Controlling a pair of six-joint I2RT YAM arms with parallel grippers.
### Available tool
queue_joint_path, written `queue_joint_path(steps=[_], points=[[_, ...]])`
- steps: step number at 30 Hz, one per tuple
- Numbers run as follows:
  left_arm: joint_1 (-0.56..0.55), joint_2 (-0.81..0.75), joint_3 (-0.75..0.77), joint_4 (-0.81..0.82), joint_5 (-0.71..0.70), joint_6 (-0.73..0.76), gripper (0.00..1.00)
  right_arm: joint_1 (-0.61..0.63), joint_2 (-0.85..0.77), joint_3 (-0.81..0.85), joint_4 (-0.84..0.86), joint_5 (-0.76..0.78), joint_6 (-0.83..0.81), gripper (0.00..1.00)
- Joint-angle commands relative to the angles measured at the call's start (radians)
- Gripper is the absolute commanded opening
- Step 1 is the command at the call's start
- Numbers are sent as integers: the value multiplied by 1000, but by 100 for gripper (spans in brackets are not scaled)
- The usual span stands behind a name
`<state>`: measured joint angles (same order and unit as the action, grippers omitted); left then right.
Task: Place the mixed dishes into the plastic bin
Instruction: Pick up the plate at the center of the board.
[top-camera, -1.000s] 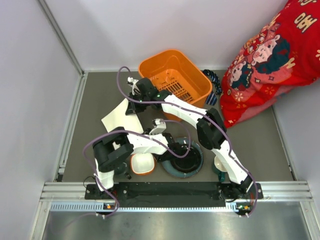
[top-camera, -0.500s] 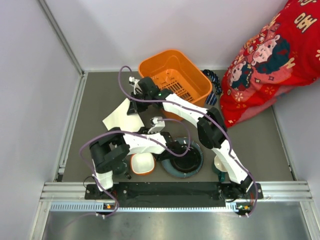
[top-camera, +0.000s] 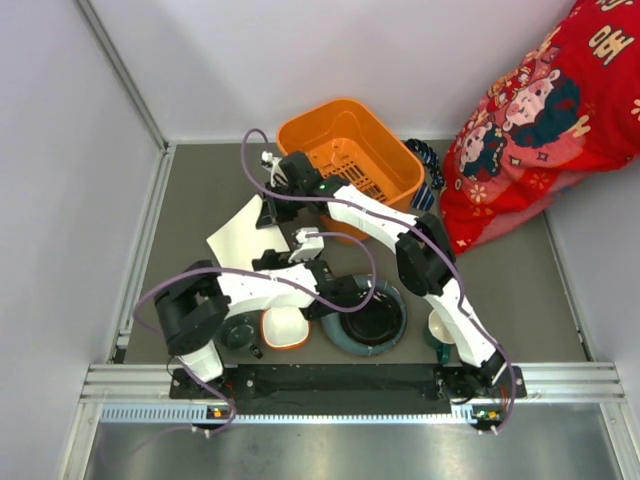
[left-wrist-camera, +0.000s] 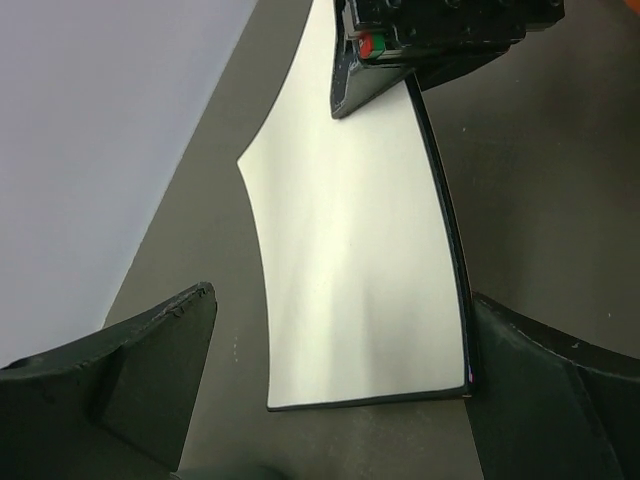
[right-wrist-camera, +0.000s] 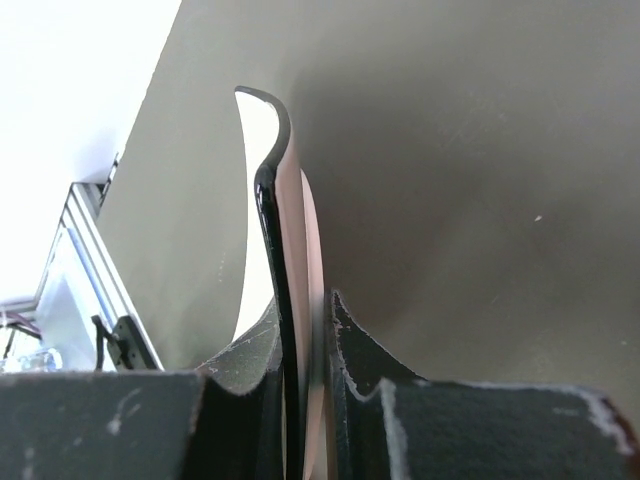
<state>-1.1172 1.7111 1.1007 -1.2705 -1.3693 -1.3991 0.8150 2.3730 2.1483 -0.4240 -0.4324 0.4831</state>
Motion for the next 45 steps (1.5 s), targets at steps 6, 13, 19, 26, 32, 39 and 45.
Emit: queue_joint_path(steps=[6,13,19,26,32,39,45], points=[[0,-260,-134,380,79,446,99,-45,34,168,65,-34,-1,0],[0,-323,-140,453,144,557,99,-62,42,217,65,-35,11,0],[0,-442,-170,592,236,702,99,-91,48,260,67,-46,28,0],[-1,-505,-153,629,302,746,99,-105,35,255,111,-62,55,0],[0,-539,-159,651,325,758,99,-125,28,254,175,-101,135,0],[2,-567,-176,643,337,743,99,-148,-3,234,257,-155,212,0],[2,-602,-173,635,340,741,99,-168,-53,232,314,-174,281,0]])
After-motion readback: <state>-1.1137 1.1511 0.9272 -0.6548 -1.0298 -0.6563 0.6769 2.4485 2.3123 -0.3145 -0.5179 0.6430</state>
